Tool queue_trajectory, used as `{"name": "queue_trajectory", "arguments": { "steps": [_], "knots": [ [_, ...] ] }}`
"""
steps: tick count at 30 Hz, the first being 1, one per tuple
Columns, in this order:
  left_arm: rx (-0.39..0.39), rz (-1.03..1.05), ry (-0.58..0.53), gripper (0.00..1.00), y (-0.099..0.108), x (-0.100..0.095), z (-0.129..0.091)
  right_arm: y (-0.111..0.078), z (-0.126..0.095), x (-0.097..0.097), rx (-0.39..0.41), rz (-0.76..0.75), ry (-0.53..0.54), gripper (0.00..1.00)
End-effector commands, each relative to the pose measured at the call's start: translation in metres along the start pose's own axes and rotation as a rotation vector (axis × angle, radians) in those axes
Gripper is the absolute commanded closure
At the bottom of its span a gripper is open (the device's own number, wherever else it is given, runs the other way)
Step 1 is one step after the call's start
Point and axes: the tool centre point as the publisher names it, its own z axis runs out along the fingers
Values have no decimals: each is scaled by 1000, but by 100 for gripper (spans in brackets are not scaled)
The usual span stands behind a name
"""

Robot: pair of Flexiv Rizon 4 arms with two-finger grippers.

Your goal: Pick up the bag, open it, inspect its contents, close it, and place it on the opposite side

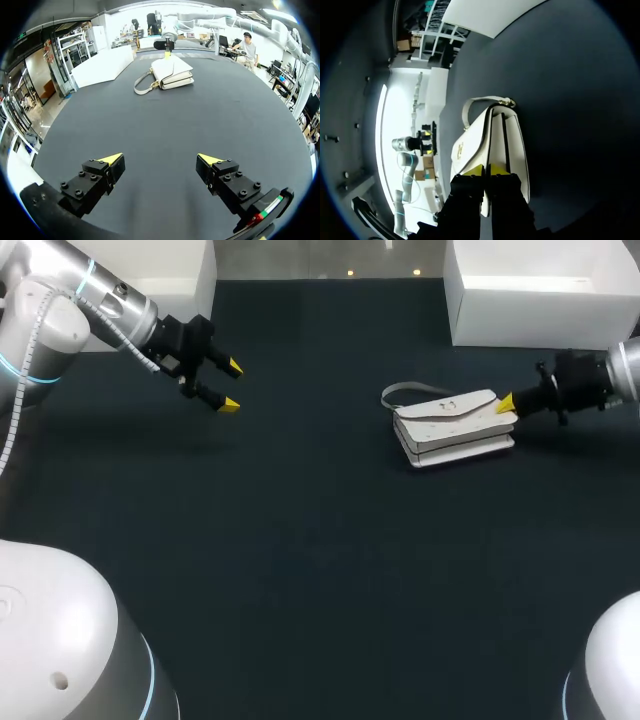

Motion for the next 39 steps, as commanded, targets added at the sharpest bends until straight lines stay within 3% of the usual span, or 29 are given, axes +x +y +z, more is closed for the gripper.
{"name": "queue_trajectory", "arguments": {
  "steps": [1, 17, 24, 29, 39],
  "knots": [
    [3, 1, -1, 0, 1, 0, 1, -11, 6, 4, -329, 5, -15, 100],
    [3, 1, -1, 0, 1, 0, 1, -30, 20, 8, -273, 45, -24, 98],
    [3, 1, -1, 0, 1, 0, 1, -32, 25, 10, -234, 58, -26, 87],
    [3, 1, -1, 0, 1, 0, 1, -31, 26, 11, -151, 66, -38, 71],
    [3, 1, -1, 0, 1, 0, 1, -29, 20, 9, 25, 81, -136, 71]
  ]
}}
